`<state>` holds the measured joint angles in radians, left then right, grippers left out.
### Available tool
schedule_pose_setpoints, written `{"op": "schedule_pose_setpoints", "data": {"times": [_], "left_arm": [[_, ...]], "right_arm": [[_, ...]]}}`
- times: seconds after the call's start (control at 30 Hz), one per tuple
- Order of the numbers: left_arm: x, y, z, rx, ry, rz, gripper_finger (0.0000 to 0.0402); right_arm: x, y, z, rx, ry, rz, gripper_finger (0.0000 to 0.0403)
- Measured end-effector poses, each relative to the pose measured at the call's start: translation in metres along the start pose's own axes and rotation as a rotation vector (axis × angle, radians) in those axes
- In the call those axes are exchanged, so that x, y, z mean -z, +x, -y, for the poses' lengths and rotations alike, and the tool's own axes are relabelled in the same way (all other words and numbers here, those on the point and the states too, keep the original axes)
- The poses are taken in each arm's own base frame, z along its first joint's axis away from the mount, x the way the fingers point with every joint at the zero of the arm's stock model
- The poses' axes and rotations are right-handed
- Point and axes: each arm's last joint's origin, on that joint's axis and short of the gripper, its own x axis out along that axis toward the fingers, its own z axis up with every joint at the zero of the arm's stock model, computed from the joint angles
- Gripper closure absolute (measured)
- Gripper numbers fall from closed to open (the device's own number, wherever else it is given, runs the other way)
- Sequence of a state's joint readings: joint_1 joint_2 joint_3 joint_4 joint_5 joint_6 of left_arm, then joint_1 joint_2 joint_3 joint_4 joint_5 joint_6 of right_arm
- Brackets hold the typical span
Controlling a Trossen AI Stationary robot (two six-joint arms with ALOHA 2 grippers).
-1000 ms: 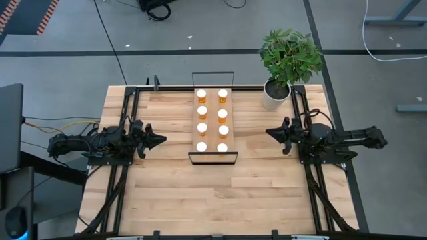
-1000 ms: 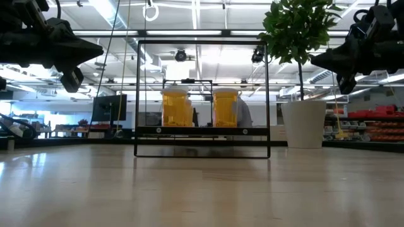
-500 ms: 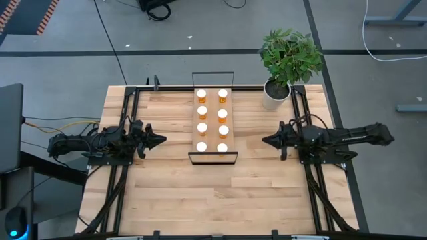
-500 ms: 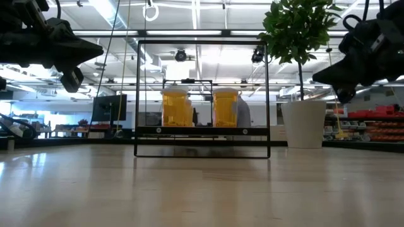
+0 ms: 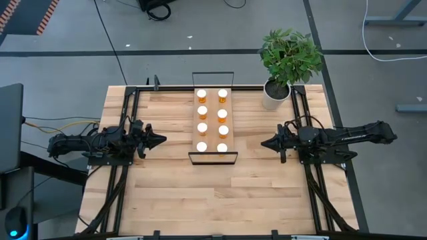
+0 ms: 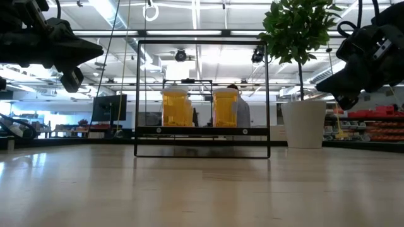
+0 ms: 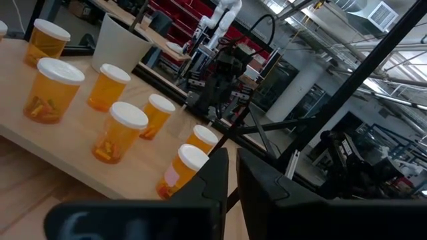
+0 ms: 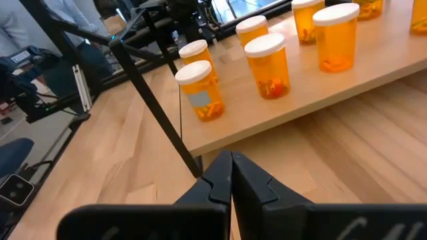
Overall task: Pick and place medicine bottles onto shelf by color
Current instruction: Return to Home Position
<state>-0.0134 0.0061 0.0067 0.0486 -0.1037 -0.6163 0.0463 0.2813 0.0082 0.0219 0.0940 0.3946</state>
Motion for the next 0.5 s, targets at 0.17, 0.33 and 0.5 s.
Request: {"op": "schedule_pose_setpoints", "data": {"times": [0.17, 0.33, 0.5], "left_arm": [[0.0000, 0.0000, 0.0000, 0.000, 0.000, 0.000, 0.0371], [0.0000, 0.0000, 0.0000, 0.000, 0.000, 0.000, 0.0372], [0.0000, 0.0000, 0.0000, 0.000, 0.000, 0.000, 0.0363]], "right_arm": [[0.0000, 0.0000, 0.0000, 0.000, 0.001, 0.000, 0.0393], [-0.0001, 0.0000, 0.0000, 0.001, 0.002, 0.001, 0.0393], [-0.0001, 0.0000, 0.0000, 0.000, 0.002, 0.002, 0.0393]]}}
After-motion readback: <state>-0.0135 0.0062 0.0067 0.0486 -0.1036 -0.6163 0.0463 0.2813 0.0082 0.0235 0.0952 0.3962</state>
